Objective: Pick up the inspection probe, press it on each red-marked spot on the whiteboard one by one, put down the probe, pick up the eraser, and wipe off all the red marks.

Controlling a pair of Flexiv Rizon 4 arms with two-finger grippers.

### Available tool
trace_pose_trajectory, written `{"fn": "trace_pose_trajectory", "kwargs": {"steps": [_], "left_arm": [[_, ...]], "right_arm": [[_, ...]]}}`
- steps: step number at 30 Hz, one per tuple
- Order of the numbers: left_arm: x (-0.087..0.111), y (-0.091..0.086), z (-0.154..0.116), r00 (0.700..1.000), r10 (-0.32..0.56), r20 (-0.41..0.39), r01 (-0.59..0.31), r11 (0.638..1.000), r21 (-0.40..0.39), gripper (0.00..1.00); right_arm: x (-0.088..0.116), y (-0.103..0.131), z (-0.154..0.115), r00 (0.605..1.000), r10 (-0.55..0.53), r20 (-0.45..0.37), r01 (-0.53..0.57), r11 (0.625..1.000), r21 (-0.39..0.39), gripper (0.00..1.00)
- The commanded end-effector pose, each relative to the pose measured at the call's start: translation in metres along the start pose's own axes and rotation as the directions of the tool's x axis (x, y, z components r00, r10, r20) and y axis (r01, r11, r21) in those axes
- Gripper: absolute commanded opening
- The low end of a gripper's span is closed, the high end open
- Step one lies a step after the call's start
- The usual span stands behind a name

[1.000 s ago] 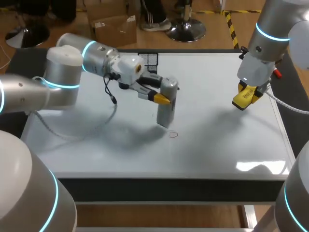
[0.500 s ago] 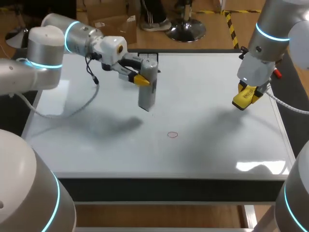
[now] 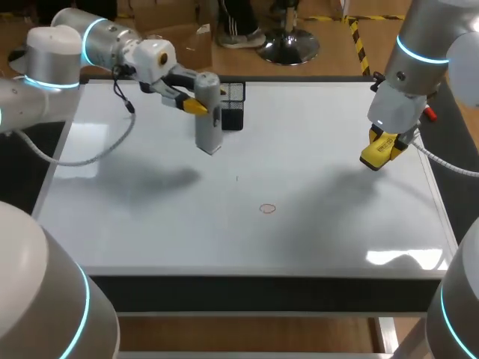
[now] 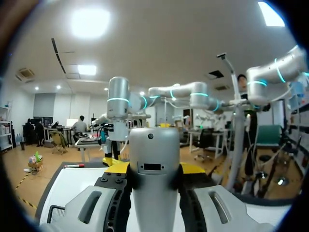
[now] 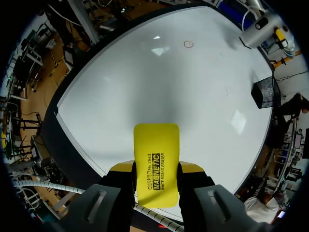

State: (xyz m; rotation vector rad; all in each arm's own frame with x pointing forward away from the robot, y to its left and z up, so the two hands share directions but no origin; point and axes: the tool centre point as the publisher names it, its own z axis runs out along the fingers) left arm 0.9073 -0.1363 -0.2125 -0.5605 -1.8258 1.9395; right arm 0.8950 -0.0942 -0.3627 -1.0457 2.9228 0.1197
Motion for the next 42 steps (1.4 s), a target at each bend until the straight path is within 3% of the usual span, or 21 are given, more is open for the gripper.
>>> {"fn": "trace_pose_trajectory", "kwargs": {"steps": [1,27,42], "left_arm": [[-0.003,0.007,-0.03,0.999,0.001,-0.04,0.0,1.0,0.016,0.0],[-0.001,0.015,-0.101,0.999,-0.002,0.051,0.0,0.999,0.041,0.0],[0.0,0.015,-0.104,0.999,0.002,0.054,-0.005,0.999,0.045,0.0]], "right_arm": [[0.0,0.0,-0.001,1.0,-0.002,-0.002,0.002,1.0,0.002,0.0],[0.0,0.0,-0.001,1.0,-0.002,-0.002,0.002,1.0,0.002,0.0],[0.0,0.0,-0.001,1.0,-0.002,-0.002,0.002,1.0,0.002,0.0]]}}
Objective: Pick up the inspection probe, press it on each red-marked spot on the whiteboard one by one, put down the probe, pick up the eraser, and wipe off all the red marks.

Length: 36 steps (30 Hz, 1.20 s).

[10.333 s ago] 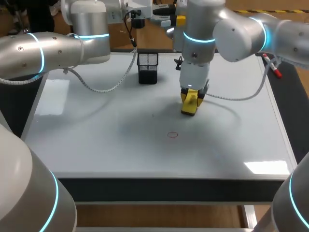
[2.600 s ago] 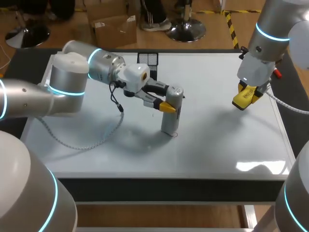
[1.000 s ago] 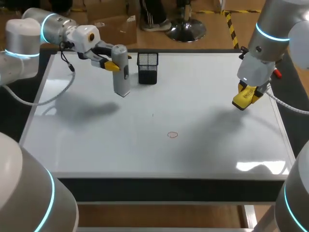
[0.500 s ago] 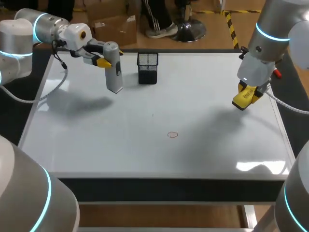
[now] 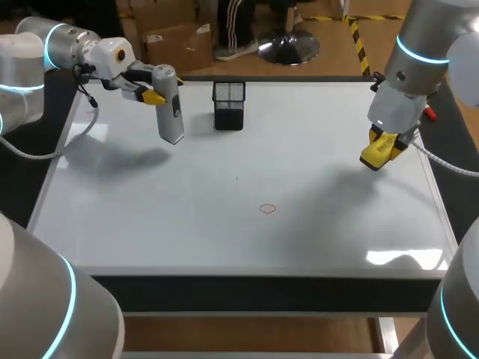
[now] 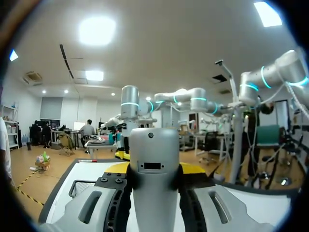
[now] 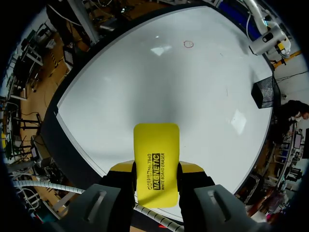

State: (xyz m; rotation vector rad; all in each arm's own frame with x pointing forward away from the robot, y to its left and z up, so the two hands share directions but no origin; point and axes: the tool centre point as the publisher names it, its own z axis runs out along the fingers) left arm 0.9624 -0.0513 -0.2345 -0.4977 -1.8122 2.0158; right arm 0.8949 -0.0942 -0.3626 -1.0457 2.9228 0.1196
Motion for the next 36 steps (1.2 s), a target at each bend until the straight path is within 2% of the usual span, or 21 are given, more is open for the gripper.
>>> {"fn": "trace_pose_trajectory", "kwargs": {"steps": [1,6,12,19,27,36], "left_arm": [[-0.001,-0.001,-0.001,1.0,-0.001,-0.005,0.001,1.0,0.0,0.0],[-0.001,-0.001,-0.001,1.0,-0.001,-0.005,0.001,1.0,0.0,0.0],[-0.001,-0.001,-0.001,1.0,-0.001,-0.005,0.001,1.0,0.0,0.0],[-0.001,-0.001,-0.001,1.0,-0.001,-0.005,0.001,1.0,0.0,0.0],[-0.001,-0.001,-0.001,1.0,-0.001,-0.005,0.001,1.0,0.0,0.0],[-0.001,-0.001,-0.001,1.0,-0.001,-0.005,0.001,1.0,0.0,0.0]], "right_arm": [[0.0,0.0,-0.001,1.0,-0.002,-0.002,0.002,1.0,0.002,0.0],[0.0,0.0,-0.001,1.0,-0.002,-0.002,0.002,1.0,0.002,0.0],[-0.005,0.037,-0.008,0.999,-0.046,-0.021,0.046,0.998,0.04,0.0],[-0.009,0.092,-0.013,0.994,-0.106,-0.024,0.107,0.994,0.038,0.0],[-0.017,0.158,-0.005,0.981,-0.193,-0.023,0.193,0.981,0.022,0.0],[-0.035,0.222,-0.001,0.949,-0.314,-0.03,0.314,0.949,0.019,0.0]]}}
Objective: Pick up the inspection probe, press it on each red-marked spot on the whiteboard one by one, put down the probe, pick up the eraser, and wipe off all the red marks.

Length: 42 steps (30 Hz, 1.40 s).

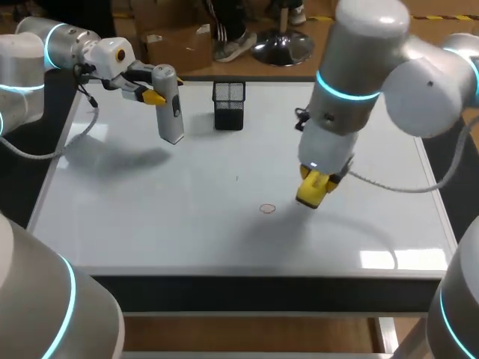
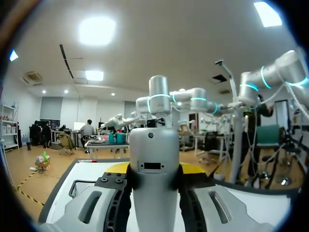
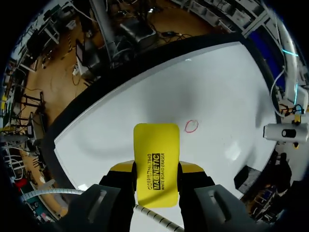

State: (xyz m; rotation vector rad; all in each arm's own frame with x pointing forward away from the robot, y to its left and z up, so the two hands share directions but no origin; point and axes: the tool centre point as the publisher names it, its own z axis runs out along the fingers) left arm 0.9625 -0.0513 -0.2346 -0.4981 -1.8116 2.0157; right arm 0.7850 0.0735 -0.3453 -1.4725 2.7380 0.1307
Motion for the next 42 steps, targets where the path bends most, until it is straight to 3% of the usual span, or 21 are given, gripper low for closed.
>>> {"fn": "trace_pose_trajectory", "kwargs": {"steps": [1,12,28,42], "left_arm": [[-0.001,-0.001,-0.001,1.0,-0.001,-0.005,0.001,1.0,-0.001,0.0],[-0.001,-0.001,-0.001,1.0,-0.001,-0.005,0.001,1.0,-0.001,0.0],[-0.001,-0.001,-0.001,1.0,-0.001,-0.005,0.001,1.0,-0.001,0.0],[-0.001,-0.001,-0.001,1.0,-0.001,-0.005,0.001,1.0,-0.001,0.0]], "right_arm": [[-0.023,0.022,0.004,0.999,-0.043,-0.031,0.044,0.998,0.038,0.0],[-0.059,0.06,0.026,0.977,-0.2,-0.075,0.2,0.98,-0.011,0.0],[-0.088,0.067,0.054,0.926,-0.364,-0.104,0.361,0.932,-0.045,0.0],[-0.097,0.08,0.072,0.897,-0.431,-0.097,0.424,0.902,-0.078,0.0]]}}
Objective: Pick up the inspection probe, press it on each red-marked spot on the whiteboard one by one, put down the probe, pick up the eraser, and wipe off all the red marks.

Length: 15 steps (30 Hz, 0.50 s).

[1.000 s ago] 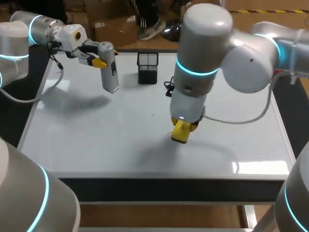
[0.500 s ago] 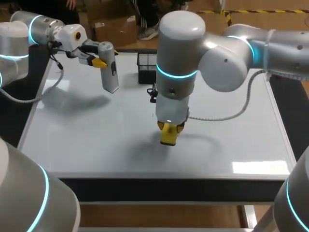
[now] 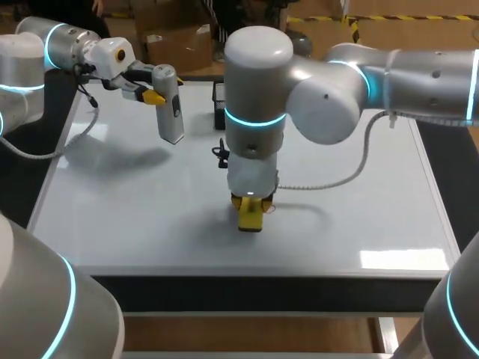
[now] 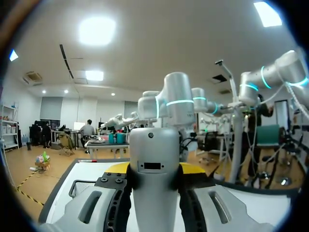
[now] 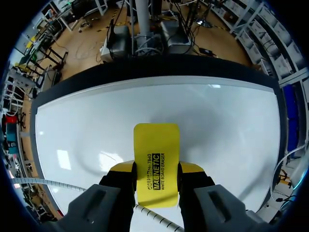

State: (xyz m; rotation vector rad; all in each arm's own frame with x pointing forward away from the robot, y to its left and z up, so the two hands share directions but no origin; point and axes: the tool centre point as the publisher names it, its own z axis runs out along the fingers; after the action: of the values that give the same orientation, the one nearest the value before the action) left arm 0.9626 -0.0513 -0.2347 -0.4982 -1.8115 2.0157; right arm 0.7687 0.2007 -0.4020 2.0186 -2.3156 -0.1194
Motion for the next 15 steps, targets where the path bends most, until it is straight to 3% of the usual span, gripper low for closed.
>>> {"fn": "trace_pose_trajectory", "kwargs": {"steps": [1,15], "left_arm": [[-0.001,-0.001,-0.001,1.0,-0.001,-0.005,0.001,1.0,-0.001,0.0],[-0.001,-0.001,-0.001,1.0,-0.001,-0.005,0.001,1.0,-0.001,0.0]], "right_arm": [[-0.003,-0.003,0.004,1.0,-0.002,-0.011,0.002,1.0,-0.003,0.0],[0.008,-0.015,0.014,0.999,0.019,0.032,-0.018,0.999,-0.042,0.0]]}}
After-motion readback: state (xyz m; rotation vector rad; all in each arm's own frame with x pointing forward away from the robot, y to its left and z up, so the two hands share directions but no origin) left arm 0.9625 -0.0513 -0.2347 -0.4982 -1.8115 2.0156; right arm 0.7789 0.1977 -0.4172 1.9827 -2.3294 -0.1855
